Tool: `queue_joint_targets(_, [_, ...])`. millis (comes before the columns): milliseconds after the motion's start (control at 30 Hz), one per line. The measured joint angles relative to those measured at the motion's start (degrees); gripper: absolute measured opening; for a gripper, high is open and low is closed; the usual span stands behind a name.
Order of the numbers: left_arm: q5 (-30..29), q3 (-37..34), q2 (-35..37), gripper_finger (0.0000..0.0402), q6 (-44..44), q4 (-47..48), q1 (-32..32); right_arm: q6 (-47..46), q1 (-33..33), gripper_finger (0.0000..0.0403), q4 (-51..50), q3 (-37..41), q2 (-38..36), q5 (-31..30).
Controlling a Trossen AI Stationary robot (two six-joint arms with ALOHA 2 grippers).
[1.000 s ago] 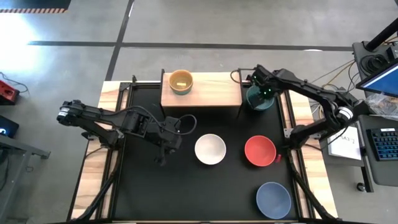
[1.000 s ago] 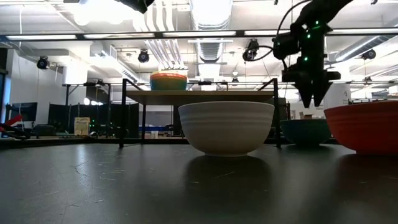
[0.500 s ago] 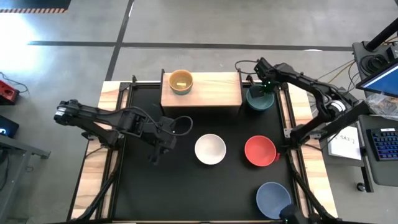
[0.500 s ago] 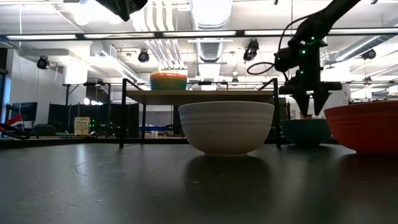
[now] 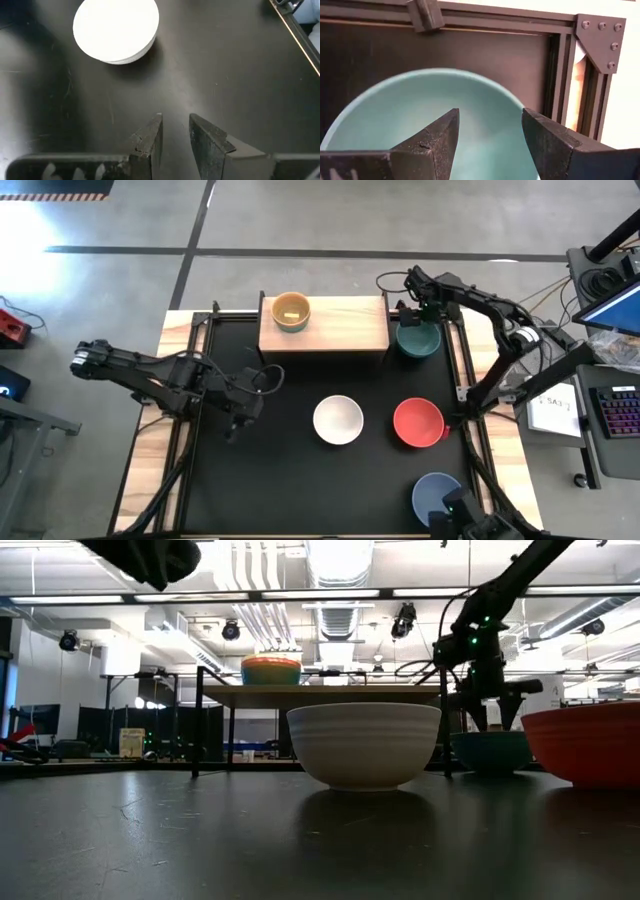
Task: Place and stack bowls onto a shelf
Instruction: Put the large green bowl on the shelf
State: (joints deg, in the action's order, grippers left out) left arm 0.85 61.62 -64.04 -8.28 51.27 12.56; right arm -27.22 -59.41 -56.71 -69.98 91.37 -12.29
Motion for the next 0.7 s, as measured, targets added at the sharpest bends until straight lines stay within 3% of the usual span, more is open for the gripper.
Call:
queue_joint_targets(333, [1.4, -5.0, 5.4, 0.0078, 3.9, -2.7, 0.0, 3.8, -1.9, 0.0205, -3.3, -8.3, 8.2, -1.3])
queue_joint_targets(700, [0.6, -5.0, 5.3, 0.0078, 4.6, -4.5, 0.0, 9.9, -1.9, 0.0205, -5.3, -10.4, 7.6, -1.2])
